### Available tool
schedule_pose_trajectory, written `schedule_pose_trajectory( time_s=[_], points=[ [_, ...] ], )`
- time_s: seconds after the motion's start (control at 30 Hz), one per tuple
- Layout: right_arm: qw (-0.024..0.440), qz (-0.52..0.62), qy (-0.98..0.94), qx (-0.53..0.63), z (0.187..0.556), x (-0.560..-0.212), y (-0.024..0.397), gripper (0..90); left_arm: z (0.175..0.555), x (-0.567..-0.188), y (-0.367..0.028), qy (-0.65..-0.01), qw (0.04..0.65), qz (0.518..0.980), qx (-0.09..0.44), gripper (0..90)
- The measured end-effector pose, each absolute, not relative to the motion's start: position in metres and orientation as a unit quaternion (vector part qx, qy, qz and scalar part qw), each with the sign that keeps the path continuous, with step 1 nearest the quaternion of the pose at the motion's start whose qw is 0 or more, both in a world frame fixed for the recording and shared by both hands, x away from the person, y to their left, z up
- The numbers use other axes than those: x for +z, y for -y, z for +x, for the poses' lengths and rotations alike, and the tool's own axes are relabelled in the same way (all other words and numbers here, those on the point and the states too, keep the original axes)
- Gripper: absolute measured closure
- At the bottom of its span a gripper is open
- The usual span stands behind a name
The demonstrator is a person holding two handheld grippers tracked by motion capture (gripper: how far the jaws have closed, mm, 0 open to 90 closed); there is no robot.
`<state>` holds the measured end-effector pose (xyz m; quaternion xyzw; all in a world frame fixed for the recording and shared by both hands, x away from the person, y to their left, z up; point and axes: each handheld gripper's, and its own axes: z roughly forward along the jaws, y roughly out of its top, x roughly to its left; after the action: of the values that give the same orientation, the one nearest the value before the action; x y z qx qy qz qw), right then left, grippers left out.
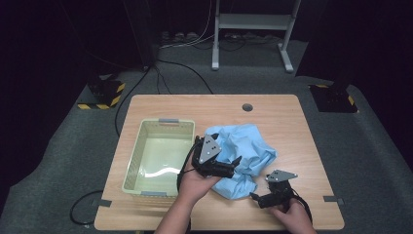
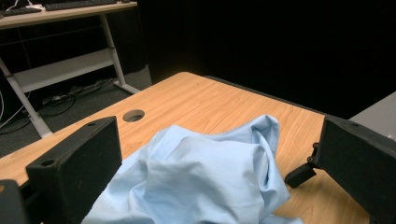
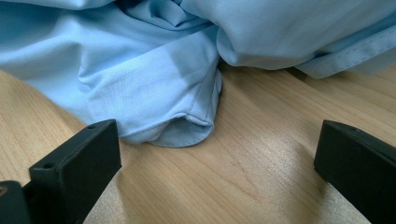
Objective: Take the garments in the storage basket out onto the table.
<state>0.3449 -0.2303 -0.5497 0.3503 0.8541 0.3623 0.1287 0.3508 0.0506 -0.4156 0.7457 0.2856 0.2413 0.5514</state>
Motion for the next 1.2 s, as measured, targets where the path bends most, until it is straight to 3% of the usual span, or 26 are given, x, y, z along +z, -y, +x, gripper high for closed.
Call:
schedule_pose_trajectory(
  time_s=[1.2],
  points=[
    [0.13, 0.35, -0.854, 0.362, 0.345, -0.55, 0.23, 0.2, 0.324, -0.422, -0.091, -0.304, 0.551, 0.743, 0.228, 0.4]
  ],
)
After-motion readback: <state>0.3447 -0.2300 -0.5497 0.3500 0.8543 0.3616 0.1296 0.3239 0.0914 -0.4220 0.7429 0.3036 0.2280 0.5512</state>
